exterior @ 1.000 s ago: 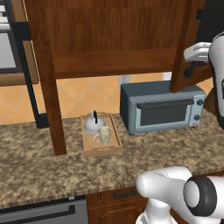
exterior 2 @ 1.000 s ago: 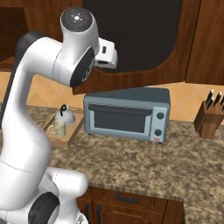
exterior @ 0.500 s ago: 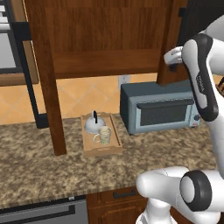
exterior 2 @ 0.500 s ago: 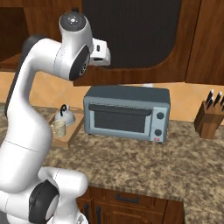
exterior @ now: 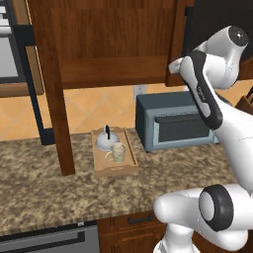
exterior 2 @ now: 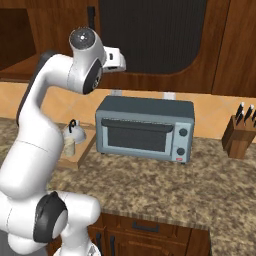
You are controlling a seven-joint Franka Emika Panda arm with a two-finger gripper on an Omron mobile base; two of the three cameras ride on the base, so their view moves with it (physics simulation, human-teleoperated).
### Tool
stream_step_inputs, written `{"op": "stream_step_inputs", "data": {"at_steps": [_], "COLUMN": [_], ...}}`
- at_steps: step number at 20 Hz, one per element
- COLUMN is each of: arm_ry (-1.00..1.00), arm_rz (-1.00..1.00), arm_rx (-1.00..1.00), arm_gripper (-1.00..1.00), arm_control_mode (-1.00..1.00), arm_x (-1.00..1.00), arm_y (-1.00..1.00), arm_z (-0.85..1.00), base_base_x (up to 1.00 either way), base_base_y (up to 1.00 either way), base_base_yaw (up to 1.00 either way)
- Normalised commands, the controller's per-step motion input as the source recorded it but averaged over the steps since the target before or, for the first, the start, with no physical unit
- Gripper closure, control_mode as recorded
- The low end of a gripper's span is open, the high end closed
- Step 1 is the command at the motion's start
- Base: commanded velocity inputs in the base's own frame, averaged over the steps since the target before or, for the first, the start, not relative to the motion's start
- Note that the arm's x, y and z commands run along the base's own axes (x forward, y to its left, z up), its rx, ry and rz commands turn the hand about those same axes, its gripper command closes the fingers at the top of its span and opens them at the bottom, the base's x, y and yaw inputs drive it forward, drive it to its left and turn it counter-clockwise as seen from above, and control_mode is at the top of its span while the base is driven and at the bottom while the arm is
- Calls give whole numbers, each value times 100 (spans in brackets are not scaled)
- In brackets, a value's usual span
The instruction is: Pick the kettle from the counter and place it on the tray. Then pick the mug from the cabinet and place it on the tray. Then close the cabinet doors.
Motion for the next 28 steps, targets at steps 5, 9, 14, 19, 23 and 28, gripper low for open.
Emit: {"op": "stream_step_inputs", "data": {"at_steps": [5,9,14,19,23,28], "arm_ry": [5,0,0,8,9,2], "arm_rz": [-3,-9,-14,-9,-5,-4], "arm_rx": [-2,-4,-5,-1,0,0], "arm_gripper": [-100,-100,-100,-100,-100,-100], "arm_control_mode": [-100,-100,-100,-100,-100,-100], "arm_x": [61,53,35,13,9,13], "arm_y": [2,1,8,11,14,14], "arm_z": [-6,-16,-31,-47,-54,-51], "base_base_x": [0,0,0,0,0,0], "base_base_y": [0,0,0,0,0,0], "base_base_yaw": [0,0,0,0,0,0]}}
